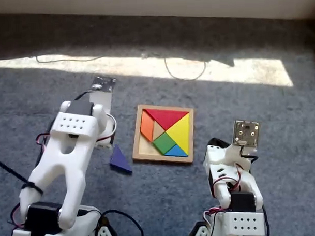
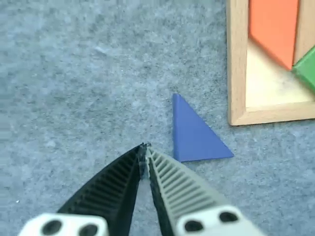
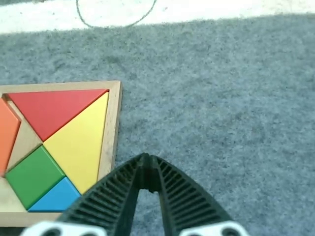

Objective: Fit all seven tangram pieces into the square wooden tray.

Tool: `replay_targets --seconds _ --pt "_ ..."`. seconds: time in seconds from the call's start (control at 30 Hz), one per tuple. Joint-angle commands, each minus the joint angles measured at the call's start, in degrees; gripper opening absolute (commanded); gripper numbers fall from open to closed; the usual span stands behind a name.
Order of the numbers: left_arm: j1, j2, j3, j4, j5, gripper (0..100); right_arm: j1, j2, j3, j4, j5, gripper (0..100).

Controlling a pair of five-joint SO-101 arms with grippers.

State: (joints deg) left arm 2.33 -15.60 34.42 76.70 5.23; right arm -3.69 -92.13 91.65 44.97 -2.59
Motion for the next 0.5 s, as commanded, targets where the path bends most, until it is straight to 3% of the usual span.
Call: replay_targets --seconds 0.0,0.3,0.47 --pt "-10.9 -9.1 -4.0 2.5 -0.6 1 -2.5 -0.6 -2.8 -0.5 -0.2 1.3" --pt "-27.1 -29.1 8.6 2.6 -8.8 1 -12.9 -0.5 -7.1 8.6 6.9 1.4" --pt "-35.5 -36.2 18.6 -3.3 -9.8 1 -19.2 0.0 -12.1 12.9 10.0 1.4"
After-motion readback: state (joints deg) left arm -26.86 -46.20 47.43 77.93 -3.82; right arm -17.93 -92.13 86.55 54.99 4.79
